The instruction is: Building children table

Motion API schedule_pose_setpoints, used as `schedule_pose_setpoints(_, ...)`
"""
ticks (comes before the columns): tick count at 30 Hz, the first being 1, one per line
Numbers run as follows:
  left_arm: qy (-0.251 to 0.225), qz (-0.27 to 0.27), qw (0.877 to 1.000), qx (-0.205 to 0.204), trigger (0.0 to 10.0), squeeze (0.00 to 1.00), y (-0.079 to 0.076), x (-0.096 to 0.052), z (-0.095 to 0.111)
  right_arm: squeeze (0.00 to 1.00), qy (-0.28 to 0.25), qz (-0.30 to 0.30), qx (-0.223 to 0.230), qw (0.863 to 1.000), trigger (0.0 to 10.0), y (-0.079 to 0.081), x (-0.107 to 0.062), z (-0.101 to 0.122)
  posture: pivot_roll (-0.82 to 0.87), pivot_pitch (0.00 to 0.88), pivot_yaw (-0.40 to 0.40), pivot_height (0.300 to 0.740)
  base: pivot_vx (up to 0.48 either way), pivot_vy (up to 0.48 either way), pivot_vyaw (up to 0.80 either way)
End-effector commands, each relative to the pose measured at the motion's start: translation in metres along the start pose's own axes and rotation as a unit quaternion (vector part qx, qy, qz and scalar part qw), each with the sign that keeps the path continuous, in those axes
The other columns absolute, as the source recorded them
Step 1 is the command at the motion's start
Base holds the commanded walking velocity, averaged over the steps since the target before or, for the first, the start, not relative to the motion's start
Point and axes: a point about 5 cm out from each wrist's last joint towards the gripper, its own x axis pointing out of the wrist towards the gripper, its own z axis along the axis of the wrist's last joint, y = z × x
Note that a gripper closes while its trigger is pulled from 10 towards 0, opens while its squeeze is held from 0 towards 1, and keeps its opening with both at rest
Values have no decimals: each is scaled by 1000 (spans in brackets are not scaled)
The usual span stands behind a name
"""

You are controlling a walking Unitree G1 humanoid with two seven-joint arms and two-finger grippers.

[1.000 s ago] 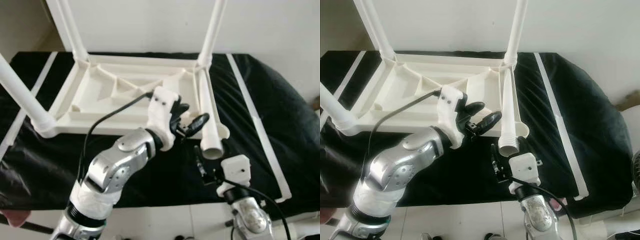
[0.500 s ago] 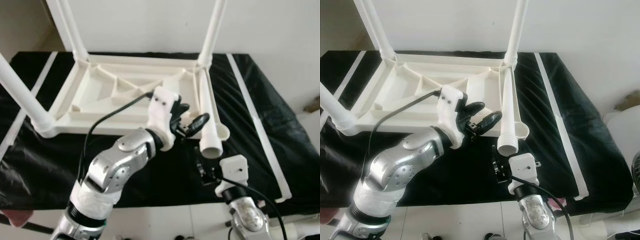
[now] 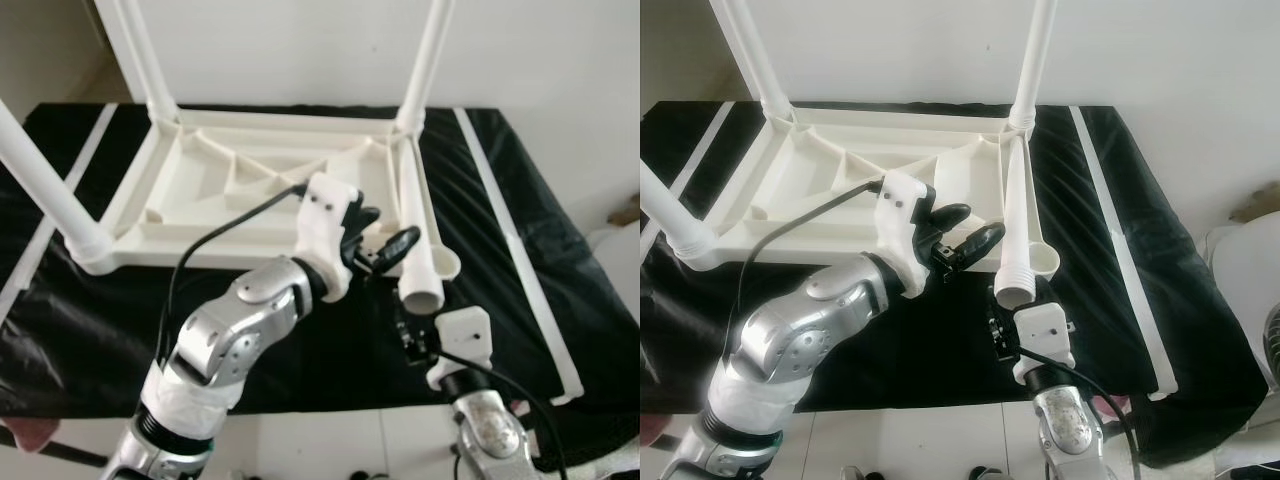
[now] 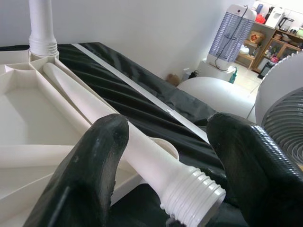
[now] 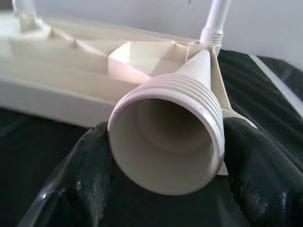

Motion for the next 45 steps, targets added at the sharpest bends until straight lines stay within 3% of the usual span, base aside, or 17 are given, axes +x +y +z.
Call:
schedule_pose_setpoints(1, -5, -52, 999, -1, 10000, 0, -9, -1, 2, 0, -4, -32, 34, 999, 0, -10, 1, 4, -132, 171, 13, 740, 0, 0, 0)
schedule_pose_setpoints(3, -5, -53, 999, -1, 10000, 0, -9, -1, 2, 0, -3, -47, 93, 995, 0, -10, 1, 5, -133, 171, 13, 740, 0, 0, 0)
schedule_pose_setpoints(11, -5, -54, 999, -1, 10000, 0, -9, 0, 2, 0, 28, -96, 184, 978, 0, -23, -1, -6, -136, 173, 14, 740, 0, 0, 0)
schedule_pose_setpoints(16, -4, -54, 999, -1, 10000, 0, -8, 0, 2, 0, 52, -155, 286, 944, 0, -34, -4, -15, -136, 174, 15, 740, 0, 0, 0)
schedule_pose_setpoints(21, -4, -53, 999, -1, 10000, 0, -8, 0, 2, 0, 51, -198, 423, 883, 0, -36, -4, -17, -135, 174, 16, 740, 0, 0, 0)
schedule_pose_setpoints(26, -4, -53, 999, -1, 10000, 0, -8, 0, 2, 0, 46, -193, 455, 868, 0, -36, -2, -16, -134, 175, 16, 740, 0, 0, 0)
schedule_pose_setpoints(27, -4, -54, 999, -1, 10000, 0, -8, 0, 2, 0, 49, -193, 480, 854, 0, -35, -2, -17, -135, 173, 18, 740, 0, 0, 0)
schedule_pose_setpoints(28, -4, -54, 999, -1, 10000, 0, -8, 0, 2, 0, 54, -193, 510, 836, 2392, -34, -2, -19, -133, 174, 18, 740, 0, 0, 0)
schedule_pose_setpoints(29, -4, -54, 999, -1, 10000, 0, -8, 0, 2, 0, 54, -193, 510, 836, 2392, -34, -2, -19, -133, 174, 18, 740, 0, 0, 0)
schedule_pose_setpoints(30, -4, -54, 999, -1, 10000, 0, -8, 0, 2, 0, 59, -193, 536, 820, 5569, -32, -3, -20, -134, 174, 18, 740, 0, 0, 0)
schedule_pose_setpoints(31, -4, -54, 999, 0, 10000, 0, -8, 0, 2, 0, 60, -194, 561, 803, 10000, -31, -3, -21, -135, 173, 19, 740, 0, 0, 0)
schedule_pose_setpoints(32, -4, -54, 999, 0, 10000, 0, -8, 0, 2, 0, 60, -194, 561, 803, 10000, -31, -3, -21, -135, 173, 19, 740, 0, 0, 0)
schedule_pose_setpoints(33, -4, -54, 999, 0, 10000, 0, -8, 0, 2, 0, 60, -197, 590, 781, 10000, -32, -2, -20, -135, 171, 19, 740, 0, 0, 0)
schedule_pose_setpoints(35, -4, -54, 999, 0, 10000, 0, -8, 0, 2, 0, 61, -200, 601, 772, 10000, -34, -3, -20, -135, 171, 19, 740, 0, 0, 0)
schedule_pose_setpoints(37, -4, -54, 999, 0, 10000, 0, -8, 0, 2, 0, 61, -205, 633, 744, 10000, -34, -2, -20, -137, 170, 21, 740, 0, 0, 0)
schedule_pose_setpoints(42, -5, -55, 998, 0, 10000, 0, -8, 0, 2, 0, 61, -201, 665, 717, 10000, -34, 0, -19, -137, 167, 22, 740, 0, 0, 0)
schedule_pose_setpoints(45, -5, -55, 998, 1, 10000, 0, -9, 0, 2, 0, 59, -201, 702, 681, 10000, -33, 2, -19, -136, 166, 20, 740, 0, 0, 0)
